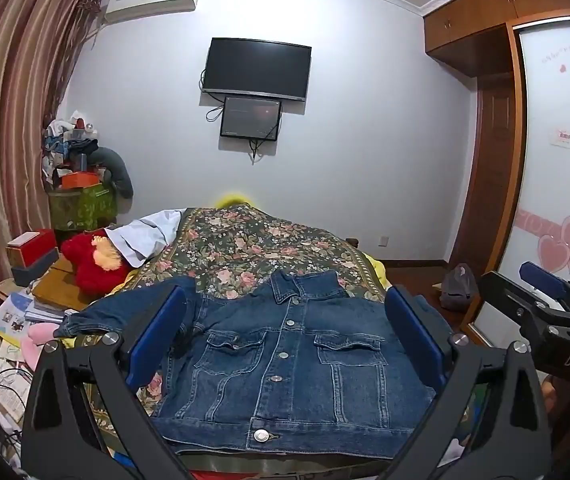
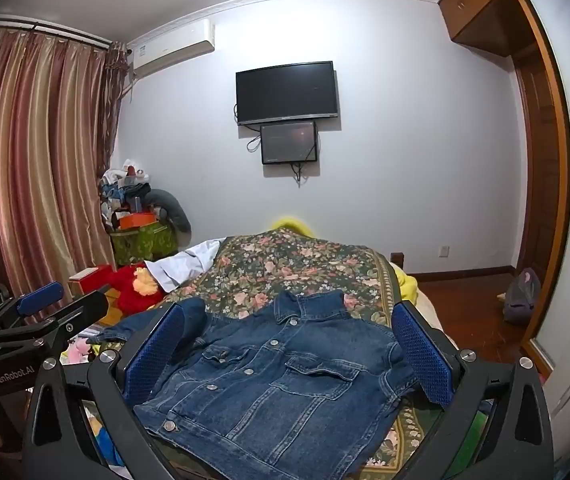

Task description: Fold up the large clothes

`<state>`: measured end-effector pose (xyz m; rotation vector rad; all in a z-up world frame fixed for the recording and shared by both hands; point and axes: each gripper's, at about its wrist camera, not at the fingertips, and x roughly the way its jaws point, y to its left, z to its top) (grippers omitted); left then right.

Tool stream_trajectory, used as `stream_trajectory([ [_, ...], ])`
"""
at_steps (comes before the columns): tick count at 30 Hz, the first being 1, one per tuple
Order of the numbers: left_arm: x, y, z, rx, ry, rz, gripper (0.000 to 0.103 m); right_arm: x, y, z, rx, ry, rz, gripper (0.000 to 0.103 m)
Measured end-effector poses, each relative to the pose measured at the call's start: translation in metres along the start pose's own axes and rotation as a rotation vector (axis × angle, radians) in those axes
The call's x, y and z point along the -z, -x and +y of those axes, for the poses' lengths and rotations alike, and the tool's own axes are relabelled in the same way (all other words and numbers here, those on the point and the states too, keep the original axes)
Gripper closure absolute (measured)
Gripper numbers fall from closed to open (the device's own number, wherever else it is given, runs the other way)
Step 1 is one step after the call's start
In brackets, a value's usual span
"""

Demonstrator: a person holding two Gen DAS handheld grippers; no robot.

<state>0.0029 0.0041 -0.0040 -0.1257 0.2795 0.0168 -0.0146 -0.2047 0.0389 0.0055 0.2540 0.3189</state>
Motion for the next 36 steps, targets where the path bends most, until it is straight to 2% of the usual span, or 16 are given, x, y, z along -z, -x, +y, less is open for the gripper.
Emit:
stream_trajectory([
  [36, -0.001, 0.002, 0.01, -0.016, 0.008, -0.019, 0.002, 0.002, -0.008, 0.018, -0.014, 0.01, -0.005, 0.0],
])
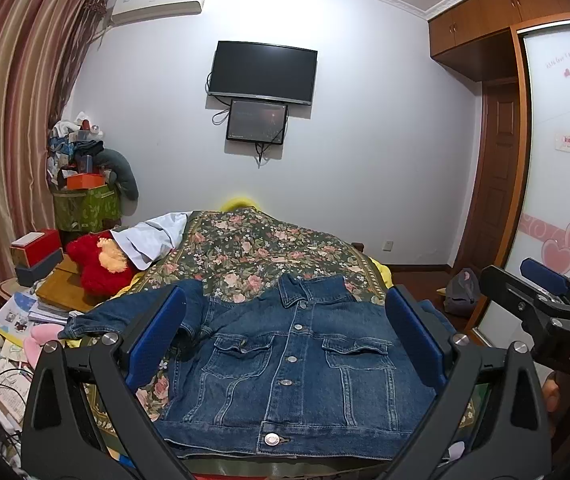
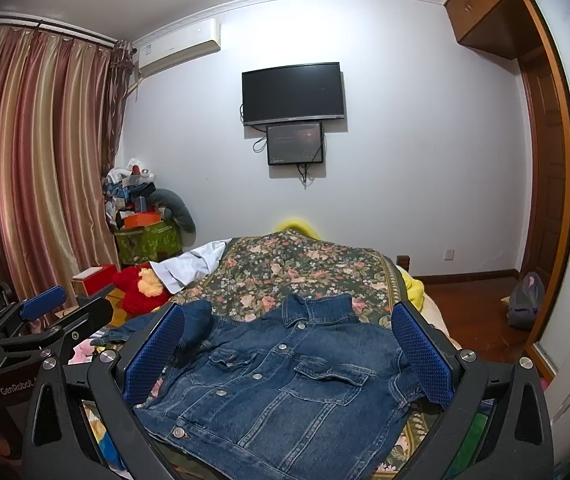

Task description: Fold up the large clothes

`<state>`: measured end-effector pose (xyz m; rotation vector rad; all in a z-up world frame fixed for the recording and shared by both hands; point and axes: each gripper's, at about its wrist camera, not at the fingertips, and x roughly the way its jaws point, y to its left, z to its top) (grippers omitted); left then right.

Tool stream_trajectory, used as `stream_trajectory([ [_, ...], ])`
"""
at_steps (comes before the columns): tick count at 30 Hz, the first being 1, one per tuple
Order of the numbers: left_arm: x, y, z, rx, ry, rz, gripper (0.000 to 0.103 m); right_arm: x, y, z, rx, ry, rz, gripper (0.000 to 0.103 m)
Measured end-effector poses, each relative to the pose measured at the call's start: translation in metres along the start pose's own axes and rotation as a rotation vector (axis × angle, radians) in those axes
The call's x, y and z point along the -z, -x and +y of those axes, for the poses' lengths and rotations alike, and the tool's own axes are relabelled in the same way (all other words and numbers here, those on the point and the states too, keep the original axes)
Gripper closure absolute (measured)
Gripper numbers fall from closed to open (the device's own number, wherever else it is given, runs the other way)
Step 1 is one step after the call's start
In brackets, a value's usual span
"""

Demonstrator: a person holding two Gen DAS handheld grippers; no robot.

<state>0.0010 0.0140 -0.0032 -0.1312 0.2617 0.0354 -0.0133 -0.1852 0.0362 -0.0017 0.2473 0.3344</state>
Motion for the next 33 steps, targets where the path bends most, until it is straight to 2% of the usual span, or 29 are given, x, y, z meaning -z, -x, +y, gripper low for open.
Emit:
stream_trajectory([
  [33, -0.0007, -0.006, 0.0069, 0.003, 0.024, 0.006, 0.002, -0.0055, -0.0061, -0.0018, -0.001, -0.002, 0.011, 0.0],
])
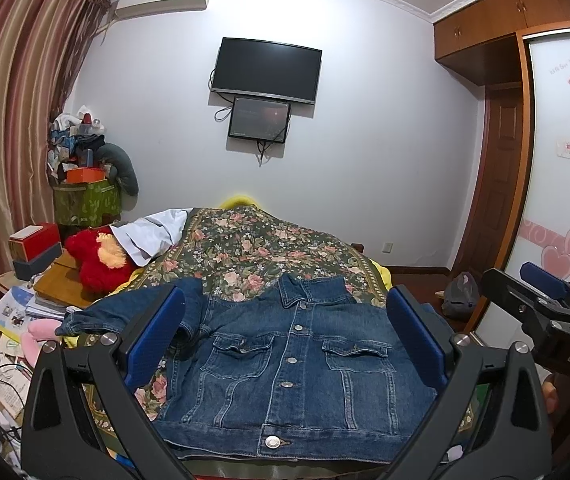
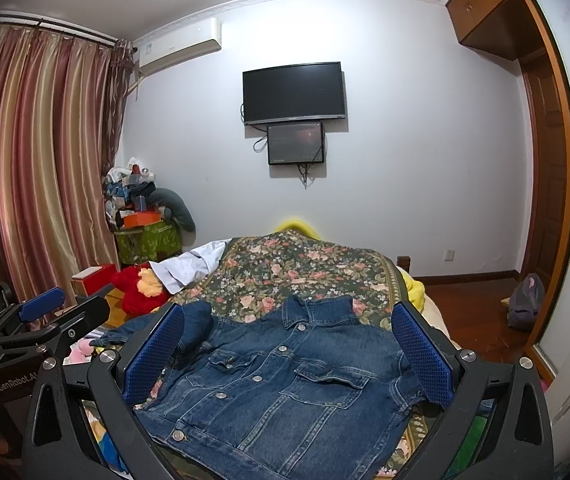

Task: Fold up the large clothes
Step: 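Grasp the jacket sleeve with the left gripper and lift it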

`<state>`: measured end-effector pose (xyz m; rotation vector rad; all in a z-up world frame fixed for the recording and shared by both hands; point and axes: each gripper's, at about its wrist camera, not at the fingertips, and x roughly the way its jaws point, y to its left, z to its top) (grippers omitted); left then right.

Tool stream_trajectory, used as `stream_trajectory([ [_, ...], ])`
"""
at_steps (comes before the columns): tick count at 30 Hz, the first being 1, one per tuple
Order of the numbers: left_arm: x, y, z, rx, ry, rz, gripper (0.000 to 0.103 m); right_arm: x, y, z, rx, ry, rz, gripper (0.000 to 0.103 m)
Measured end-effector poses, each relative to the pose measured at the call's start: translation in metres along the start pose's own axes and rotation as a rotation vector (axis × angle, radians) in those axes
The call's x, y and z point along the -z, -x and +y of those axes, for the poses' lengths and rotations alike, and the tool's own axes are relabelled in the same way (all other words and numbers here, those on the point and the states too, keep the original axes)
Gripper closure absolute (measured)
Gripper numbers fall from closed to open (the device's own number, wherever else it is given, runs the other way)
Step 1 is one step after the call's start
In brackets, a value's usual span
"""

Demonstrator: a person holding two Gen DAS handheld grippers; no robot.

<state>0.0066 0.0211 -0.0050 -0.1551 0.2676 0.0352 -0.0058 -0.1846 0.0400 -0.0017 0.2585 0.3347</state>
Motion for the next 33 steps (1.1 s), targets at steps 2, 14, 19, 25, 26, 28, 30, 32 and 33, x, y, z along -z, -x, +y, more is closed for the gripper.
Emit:
stream_trajectory([
  [2, -0.001, -0.004, 0.004, -0.001, 0.002, 0.004, 0.002, -0.002, -0.006, 0.0, 0.001, 0.001, 0.007, 0.0],
  [14, -0.006, -0.066, 0.081, -0.144, 0.129, 0.093, 0.002, -0.01, -0.105, 0.004, -0.015, 0.02, 0.112, 0.0],
  [19, 0.005, -0.112, 0.141, -0.199, 0.241, 0.201, 0.002, -0.007, -0.172, 0.009, -0.02, 0.028, 0.186, 0.0],
  [25, 0.035, -0.168, 0.214, -0.332, 0.317, 0.351, 0.002, 0.008, -0.26, 0.026, -0.054, 0.094, 0.312, 0.0],
  [26, 0.041, -0.176, 0.228, -0.336, 0.347, 0.379, 0.002, 0.011, -0.272, 0.029, -0.061, 0.11, 0.33, 0.0],
  [28, 0.055, -0.19, 0.252, -0.332, 0.423, 0.441, 0.002, 0.02, -0.301, 0.036, -0.07, 0.154, 0.374, 0.0],
  [30, 0.068, -0.204, 0.272, -0.31, 0.501, 0.491, 0.002, 0.032, -0.33, 0.044, -0.074, 0.189, 0.428, 0.0],
  [32, 0.083, -0.216, 0.289, -0.29, 0.576, 0.534, 0.002, 0.042, -0.354, 0.05, -0.088, 0.195, 0.473, 0.0],
  [33, 0.091, -0.223, 0.298, -0.277, 0.614, 0.555, 0.002, 0.047, -0.366, 0.052, -0.099, 0.194, 0.502, 0.0],
])
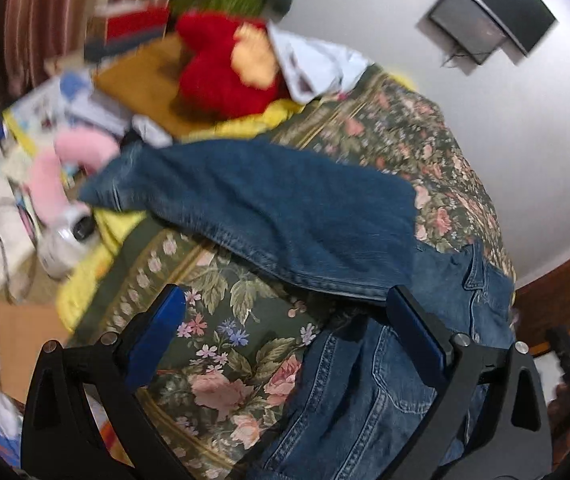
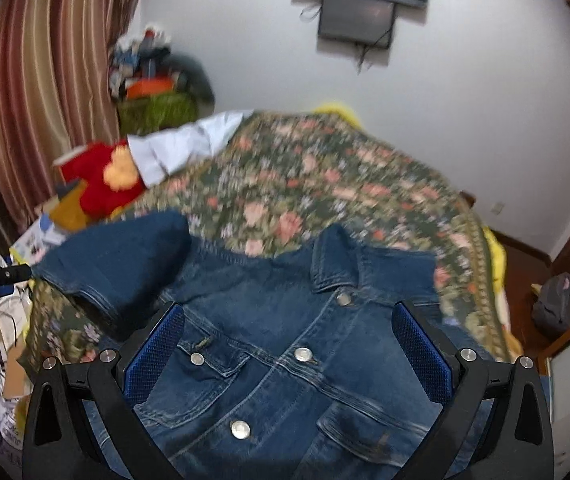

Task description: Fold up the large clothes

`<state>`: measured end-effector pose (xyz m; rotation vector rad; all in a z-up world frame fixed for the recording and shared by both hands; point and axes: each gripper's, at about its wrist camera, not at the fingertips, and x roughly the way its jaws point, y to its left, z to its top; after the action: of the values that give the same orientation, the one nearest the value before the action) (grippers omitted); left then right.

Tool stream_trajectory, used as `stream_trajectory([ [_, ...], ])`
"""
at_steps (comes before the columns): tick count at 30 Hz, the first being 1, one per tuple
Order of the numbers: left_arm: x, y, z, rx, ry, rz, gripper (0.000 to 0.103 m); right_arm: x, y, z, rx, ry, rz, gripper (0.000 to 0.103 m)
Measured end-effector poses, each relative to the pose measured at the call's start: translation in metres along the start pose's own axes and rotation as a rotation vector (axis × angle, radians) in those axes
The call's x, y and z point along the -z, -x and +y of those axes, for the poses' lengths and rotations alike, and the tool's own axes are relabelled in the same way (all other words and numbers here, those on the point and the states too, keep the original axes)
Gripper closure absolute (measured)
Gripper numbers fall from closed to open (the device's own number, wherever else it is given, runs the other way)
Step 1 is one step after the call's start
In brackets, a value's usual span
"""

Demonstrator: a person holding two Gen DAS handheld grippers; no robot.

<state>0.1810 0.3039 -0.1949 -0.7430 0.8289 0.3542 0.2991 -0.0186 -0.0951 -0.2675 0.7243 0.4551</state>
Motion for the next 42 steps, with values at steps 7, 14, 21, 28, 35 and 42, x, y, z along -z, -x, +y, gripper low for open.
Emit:
stream_trajectory([
  [7, -0.015, -0.042, 0.021, 0.062, 0.124, 0.091, 0.017, -0.005, -0.083, 0.013, -0.106, -0.004, 0.204, 0.0],
  [14, -0.043, -0.061, 0.021, -0.051, 0.1, 0.014, 0.041, -0.006, -0.124, 0.021, -0.191, -0.013, 0.304, 0.0],
  [21, -0.067, -0.052, -0.013, -0.274, -0.086, -0.149, 0.089, -0.001, -0.116, 0.002, -0.222, -0.051, 0.328, 0.0],
  [28, -0.081, 0.022, -0.109, -0.173, -0.316, -0.375, 0.091, 0.002, -0.068, -0.042, -0.142, -0.048, 0.248, 0.0],
  [35, -0.053, 0.056, -0.221, 0.047, -0.512, -0.399, 0.092, 0.01, -0.003, -0.097, -0.105, -0.126, 0.156, 0.0],
  [42, 0.025, 0.007, -0.294, 0.194, -0.684, -0.16, 0.092, 0.041, 0.037, -0.151, -0.051, -0.2, 0.15, 0.0],
])
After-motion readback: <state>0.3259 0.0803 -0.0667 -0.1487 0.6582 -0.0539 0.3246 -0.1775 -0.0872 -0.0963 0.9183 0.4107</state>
